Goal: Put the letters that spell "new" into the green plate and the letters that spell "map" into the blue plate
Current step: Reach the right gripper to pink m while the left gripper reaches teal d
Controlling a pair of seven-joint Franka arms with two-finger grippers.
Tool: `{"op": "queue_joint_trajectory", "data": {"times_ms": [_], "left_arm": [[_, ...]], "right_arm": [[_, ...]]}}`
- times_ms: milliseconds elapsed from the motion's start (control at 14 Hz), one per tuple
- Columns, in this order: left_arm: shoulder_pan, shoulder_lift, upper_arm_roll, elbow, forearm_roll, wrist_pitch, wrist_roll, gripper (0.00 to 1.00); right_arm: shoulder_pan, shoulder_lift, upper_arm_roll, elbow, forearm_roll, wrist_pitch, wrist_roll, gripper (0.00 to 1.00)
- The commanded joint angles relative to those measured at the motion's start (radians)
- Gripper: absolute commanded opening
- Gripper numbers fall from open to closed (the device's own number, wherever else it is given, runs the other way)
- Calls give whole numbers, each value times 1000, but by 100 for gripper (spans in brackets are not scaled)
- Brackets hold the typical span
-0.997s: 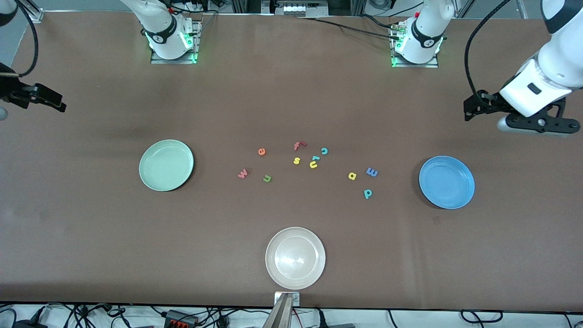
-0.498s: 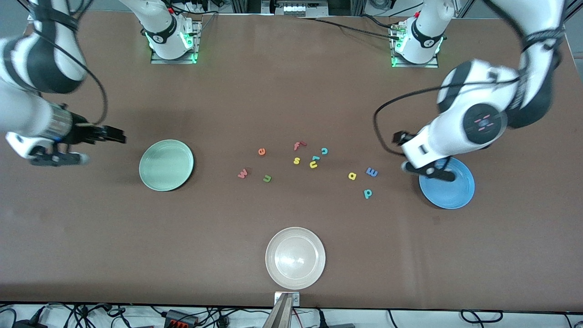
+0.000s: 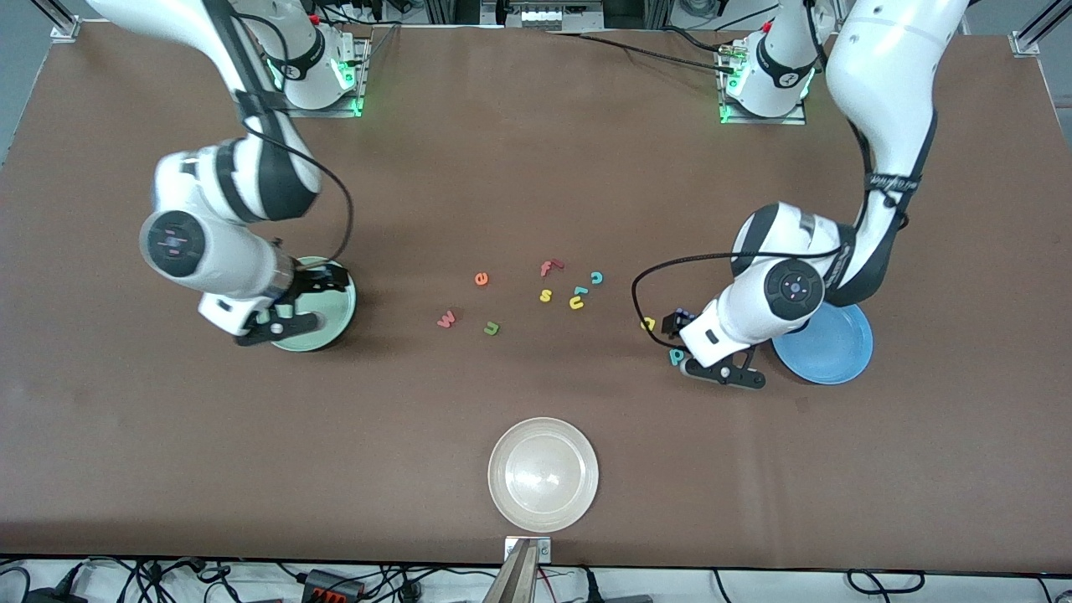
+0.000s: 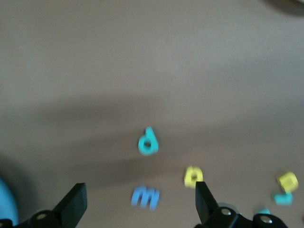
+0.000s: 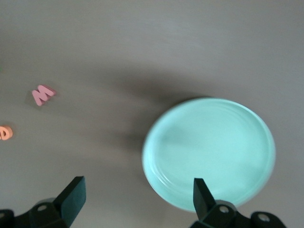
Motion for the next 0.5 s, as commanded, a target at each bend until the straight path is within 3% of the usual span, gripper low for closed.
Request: {"op": "queue_joint_trajectory", "data": {"times_ms": [0, 214, 285, 427], "left_arm": [[-6, 51, -2, 17, 20, 60, -15, 100], [-49, 90, 23, 17, 23, 80, -44, 99], [-52, 91, 24, 17, 37, 78, -65, 90], [-60, 102, 27, 18, 144, 80, -122, 87]], "right_arm": [[86, 83, -10, 22, 5, 85, 86, 100], [159, 146, -11, 22, 3, 168, 214, 98], [173, 163, -11, 22, 3, 186, 237, 96], [189, 197, -11, 22, 8, 247, 295, 91]]}}
